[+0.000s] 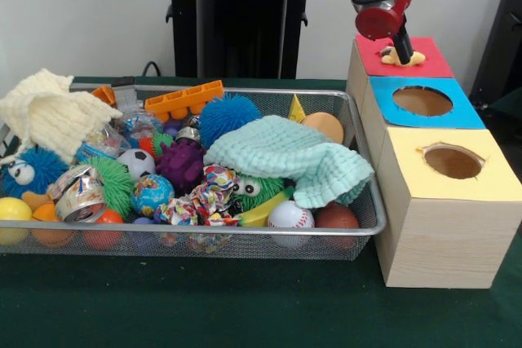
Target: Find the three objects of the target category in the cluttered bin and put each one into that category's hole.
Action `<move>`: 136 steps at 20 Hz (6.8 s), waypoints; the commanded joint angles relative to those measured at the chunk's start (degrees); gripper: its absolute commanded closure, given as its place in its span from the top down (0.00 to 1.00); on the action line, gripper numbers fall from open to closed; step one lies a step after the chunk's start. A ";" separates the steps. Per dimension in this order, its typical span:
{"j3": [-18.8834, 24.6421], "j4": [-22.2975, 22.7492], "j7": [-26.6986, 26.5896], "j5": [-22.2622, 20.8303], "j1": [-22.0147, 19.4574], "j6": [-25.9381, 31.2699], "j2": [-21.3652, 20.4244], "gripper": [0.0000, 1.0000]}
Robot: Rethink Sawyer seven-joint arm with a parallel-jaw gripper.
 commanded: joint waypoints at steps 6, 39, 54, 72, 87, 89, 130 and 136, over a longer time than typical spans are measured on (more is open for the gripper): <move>-6.84 -2.69 7.03 -6.07 5.71 1.20 2.97 0.00; -19.42 -8.45 6.04 -10.41 15.84 12.01 1.62 0.00; -7.04 -1.40 8.11 -4.23 4.69 -3.55 5.41 0.00; -4.02 -1.79 4.98 -3.62 3.66 9.65 5.31 0.00; 1.93 -0.87 3.29 2.20 -0.48 17.70 1.83 0.00; 2.95 -0.40 2.80 2.74 -1.87 18.67 0.99 0.00; 7.11 -16.63 -15.79 -18.43 -16.80 30.25 -5.84 0.00; 7.88 -22.57 -22.15 -21.41 -19.25 32.51 -0.58 0.00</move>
